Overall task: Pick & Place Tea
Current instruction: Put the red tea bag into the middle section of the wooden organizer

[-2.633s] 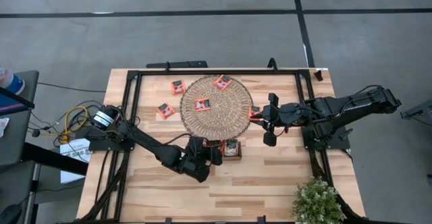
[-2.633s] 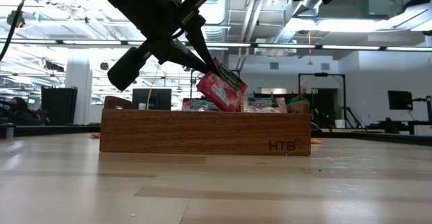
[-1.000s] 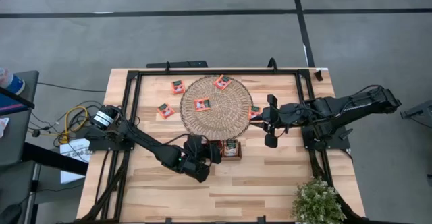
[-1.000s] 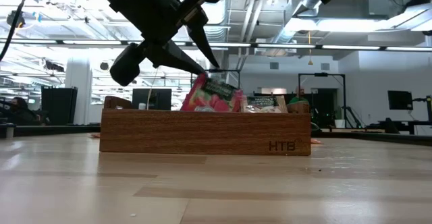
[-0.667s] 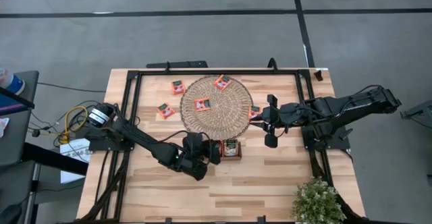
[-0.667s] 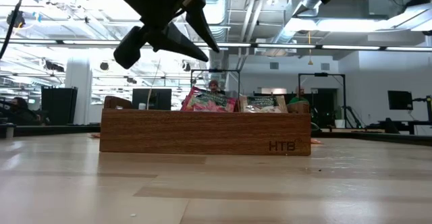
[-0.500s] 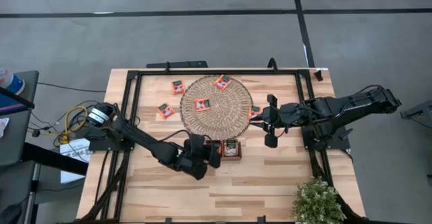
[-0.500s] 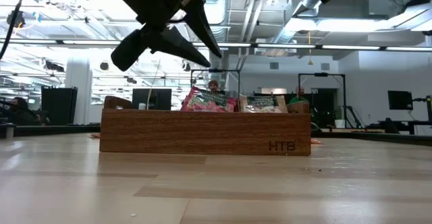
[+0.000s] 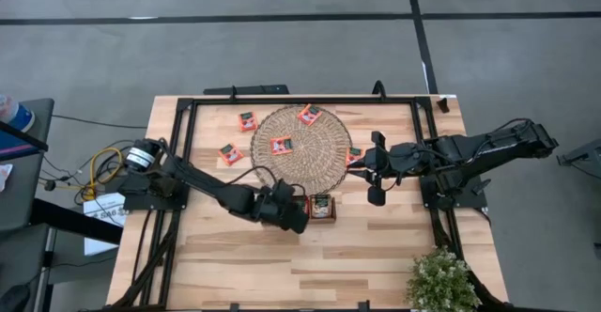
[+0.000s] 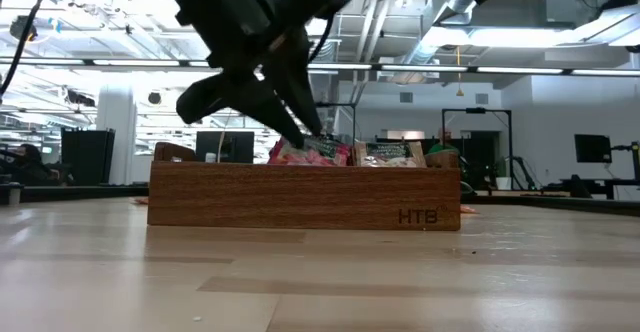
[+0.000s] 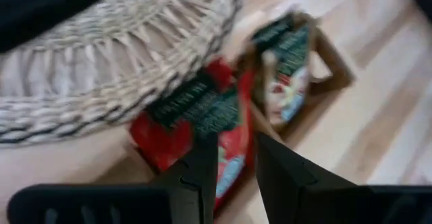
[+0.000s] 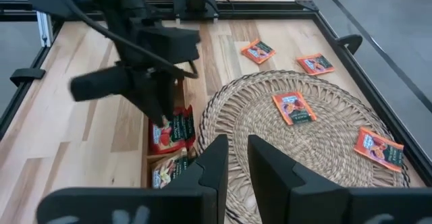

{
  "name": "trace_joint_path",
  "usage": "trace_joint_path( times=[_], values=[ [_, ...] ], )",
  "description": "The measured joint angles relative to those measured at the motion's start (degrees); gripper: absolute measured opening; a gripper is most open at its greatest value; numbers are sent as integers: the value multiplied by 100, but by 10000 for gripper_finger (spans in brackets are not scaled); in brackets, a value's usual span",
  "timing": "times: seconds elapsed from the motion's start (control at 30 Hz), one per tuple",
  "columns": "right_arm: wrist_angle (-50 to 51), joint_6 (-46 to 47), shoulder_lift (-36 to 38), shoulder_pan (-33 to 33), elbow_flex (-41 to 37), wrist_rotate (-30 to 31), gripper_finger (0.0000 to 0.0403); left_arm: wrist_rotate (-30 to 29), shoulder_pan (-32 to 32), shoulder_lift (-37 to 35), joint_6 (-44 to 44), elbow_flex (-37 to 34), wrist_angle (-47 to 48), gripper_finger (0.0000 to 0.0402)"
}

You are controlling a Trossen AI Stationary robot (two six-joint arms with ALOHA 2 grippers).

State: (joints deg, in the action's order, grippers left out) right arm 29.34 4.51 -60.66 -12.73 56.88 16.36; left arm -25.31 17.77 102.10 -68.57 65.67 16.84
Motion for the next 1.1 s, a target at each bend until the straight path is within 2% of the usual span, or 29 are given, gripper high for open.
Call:
trace_joint_path(
  times=[0.17, 0.33, 0.53, 0.67, 0.8, 1.1],
  values=[
    [2, 53, 0, -2, 0, 0, 49, 421, -191, 0, 164, 0, 105, 86],
    [0, 59, 0, -2, 0, 0, 49, 351, -205, -61, 504, 284, 274, 86],
    [-33, 59, 0, -1, 0, 4, 49, 288, -240, -76, 625, 602, 978, 86],
    [-100, 57, 0, -1, 0, 4, 49, 339, -276, -76, 626, 612, 1094, 86],
    [-133, 57, 0, -2, 0, 4, 49, 734, -318, -76, 625, 612, 1134, 86],
    [-175, 57, 0, -2, 0, 4, 49, 972, -318, 13, 613, 612, 1086, 86]
  ],
)
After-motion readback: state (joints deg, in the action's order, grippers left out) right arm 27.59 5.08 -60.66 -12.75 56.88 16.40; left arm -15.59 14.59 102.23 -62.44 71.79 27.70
